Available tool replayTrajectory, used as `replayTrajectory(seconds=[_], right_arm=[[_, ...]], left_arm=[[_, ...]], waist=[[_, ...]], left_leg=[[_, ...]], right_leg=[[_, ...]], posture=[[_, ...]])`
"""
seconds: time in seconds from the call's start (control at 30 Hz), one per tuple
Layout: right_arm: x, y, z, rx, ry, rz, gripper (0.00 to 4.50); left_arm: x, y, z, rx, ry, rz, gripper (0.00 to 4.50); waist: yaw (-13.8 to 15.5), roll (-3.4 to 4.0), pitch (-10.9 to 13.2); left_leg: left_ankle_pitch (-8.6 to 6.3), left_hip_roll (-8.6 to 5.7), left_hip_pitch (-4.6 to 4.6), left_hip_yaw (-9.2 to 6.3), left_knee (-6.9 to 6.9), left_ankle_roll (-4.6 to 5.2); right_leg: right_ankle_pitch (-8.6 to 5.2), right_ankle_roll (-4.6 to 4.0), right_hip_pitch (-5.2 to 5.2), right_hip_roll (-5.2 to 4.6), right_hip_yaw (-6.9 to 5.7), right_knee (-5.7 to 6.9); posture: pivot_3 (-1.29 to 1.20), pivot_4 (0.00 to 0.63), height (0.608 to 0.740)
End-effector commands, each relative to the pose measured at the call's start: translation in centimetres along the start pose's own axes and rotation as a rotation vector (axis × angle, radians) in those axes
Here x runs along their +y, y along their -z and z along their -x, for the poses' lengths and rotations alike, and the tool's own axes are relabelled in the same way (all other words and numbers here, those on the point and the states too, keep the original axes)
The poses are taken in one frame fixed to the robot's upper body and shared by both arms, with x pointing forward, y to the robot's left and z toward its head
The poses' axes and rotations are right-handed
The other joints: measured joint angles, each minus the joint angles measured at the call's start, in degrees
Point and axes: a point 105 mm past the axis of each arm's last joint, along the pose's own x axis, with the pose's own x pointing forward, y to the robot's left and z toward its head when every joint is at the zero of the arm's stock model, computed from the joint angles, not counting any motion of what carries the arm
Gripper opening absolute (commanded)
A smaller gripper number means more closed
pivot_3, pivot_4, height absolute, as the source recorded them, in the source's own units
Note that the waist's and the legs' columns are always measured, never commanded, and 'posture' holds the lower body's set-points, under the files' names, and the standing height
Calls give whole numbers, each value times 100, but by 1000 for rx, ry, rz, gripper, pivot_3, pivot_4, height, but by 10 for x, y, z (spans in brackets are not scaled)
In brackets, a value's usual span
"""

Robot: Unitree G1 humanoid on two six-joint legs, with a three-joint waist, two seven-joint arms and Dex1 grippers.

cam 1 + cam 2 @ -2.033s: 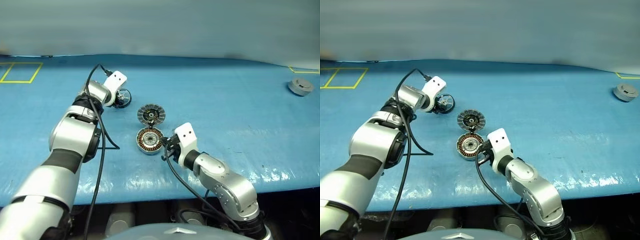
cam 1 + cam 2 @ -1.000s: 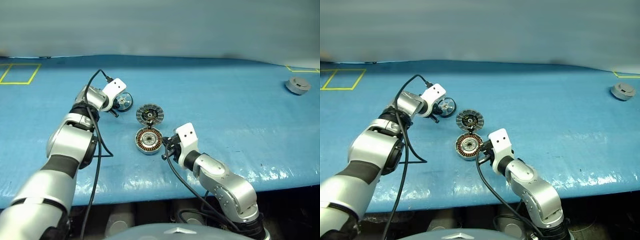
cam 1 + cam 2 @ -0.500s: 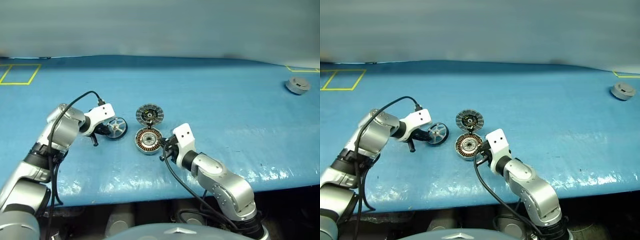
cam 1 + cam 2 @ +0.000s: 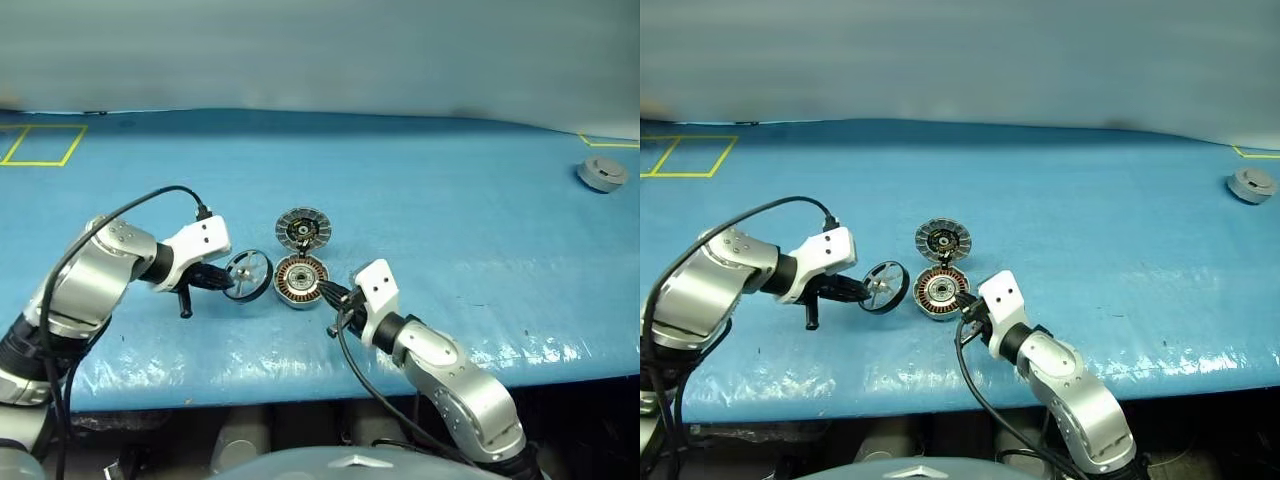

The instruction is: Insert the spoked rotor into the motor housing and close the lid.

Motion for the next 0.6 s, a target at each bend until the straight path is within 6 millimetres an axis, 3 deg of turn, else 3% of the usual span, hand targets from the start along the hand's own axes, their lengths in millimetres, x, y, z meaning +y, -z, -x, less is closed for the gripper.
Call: replayTrajectory(seconds=[0.03,0.23,0.6], right_arm=[[-4,-6,9,-86,-10,29,0],[-13,26,20,-20,12,40,0],[-16,41,27,-58,41,-21,0]], left_arm=[[3,-32,5,-114,-52,-44,68],[7,-54,-20,-204,-73,-59,68],[1,-46,-50,-131,28,-90,68]], waist=[[-7,1,0],[-15,1,1],[3,1,1]], left_leg=[[0,1,1,0,1,0],[0,2,5,8,3,0],[0,4,5,11,4,0]], right_leg=[[0,0,1,2,0,0],[0,0,3,7,4,3],[-1,-4,3,14,12,6]], posture=[[0,150,740],[0,150,740],[0,150,740]])
